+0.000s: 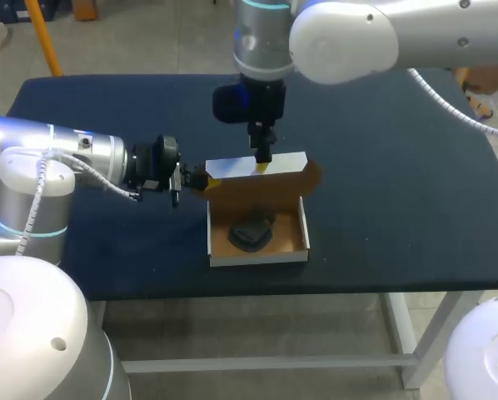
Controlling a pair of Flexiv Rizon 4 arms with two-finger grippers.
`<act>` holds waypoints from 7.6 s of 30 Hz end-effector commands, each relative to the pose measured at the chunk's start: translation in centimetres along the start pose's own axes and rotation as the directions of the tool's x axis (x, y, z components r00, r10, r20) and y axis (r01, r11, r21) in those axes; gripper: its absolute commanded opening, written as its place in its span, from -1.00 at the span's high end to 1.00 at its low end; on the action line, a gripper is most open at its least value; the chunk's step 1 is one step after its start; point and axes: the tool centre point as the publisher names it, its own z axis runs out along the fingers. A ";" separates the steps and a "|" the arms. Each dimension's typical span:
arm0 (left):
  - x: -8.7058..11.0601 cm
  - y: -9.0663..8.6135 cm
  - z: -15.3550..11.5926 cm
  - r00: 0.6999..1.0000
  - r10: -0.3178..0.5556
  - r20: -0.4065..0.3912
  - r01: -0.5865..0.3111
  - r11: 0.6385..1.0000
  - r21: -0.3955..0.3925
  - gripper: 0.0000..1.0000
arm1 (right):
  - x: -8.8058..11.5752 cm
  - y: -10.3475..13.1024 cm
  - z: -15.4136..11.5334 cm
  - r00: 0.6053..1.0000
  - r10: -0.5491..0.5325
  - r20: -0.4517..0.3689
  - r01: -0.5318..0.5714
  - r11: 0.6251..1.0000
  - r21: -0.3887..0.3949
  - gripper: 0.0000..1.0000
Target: Assemble the packaging by folding the flat box into shape, placing the metal phone stand inside, and closing the box properly
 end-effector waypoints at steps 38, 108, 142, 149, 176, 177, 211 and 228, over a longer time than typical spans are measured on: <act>0.0 -0.1 0.0 1.000 0.001 0.000 -0.001 1.000 0.001 1.00 | -0.2 1.1 0.1 0.998 -0.007 -0.064 0.009 1.000 0.023 -1.00; 4.3 0.9 -0.1 0.916 0.369 0.157 -0.365 0.929 -0.055 1.00 | -0.1 -3.7 -4.4 0.251 0.945 -0.208 -0.940 0.289 0.179 -1.00; 4.7 1.4 0.4 0.833 0.532 0.155 -0.522 0.847 -0.100 1.00 | -0.2 -3.7 -4.3 0.195 0.962 -0.192 -0.950 0.234 0.205 -1.00; 5.6 1.4 0.2 0.773 0.608 0.180 -0.597 0.793 -0.119 1.00 | 1.8 -4.7 -4.1 -0.101 0.979 -0.179 -0.959 -0.048 0.280 -1.00; 6.3 2.2 0.8 0.705 0.682 0.193 -0.670 0.730 -0.130 1.00 | 6.0 -5.5 0.0 -0.273 0.946 -0.175 -0.924 -0.206 0.323 -0.08; 6.3 2.2 0.8 0.704 0.684 0.193 -0.672 0.729 -0.131 1.00 | 6.1 -5.7 0.2 -0.278 0.945 -0.172 -0.923 -0.213 0.321 0.06; 7.0 3.3 1.7 0.677 0.709 0.200 -0.704 0.702 -0.107 1.00 | 10.1 -7.4 7.5 -0.048 0.964 -0.262 -0.962 0.026 0.272 0.22; 7.3 3.7 1.8 0.684 0.700 0.206 -0.699 0.709 -0.086 1.00 | 11.5 -8.4 8.9 -0.016 0.960 -0.279 -0.962 0.061 0.267 0.23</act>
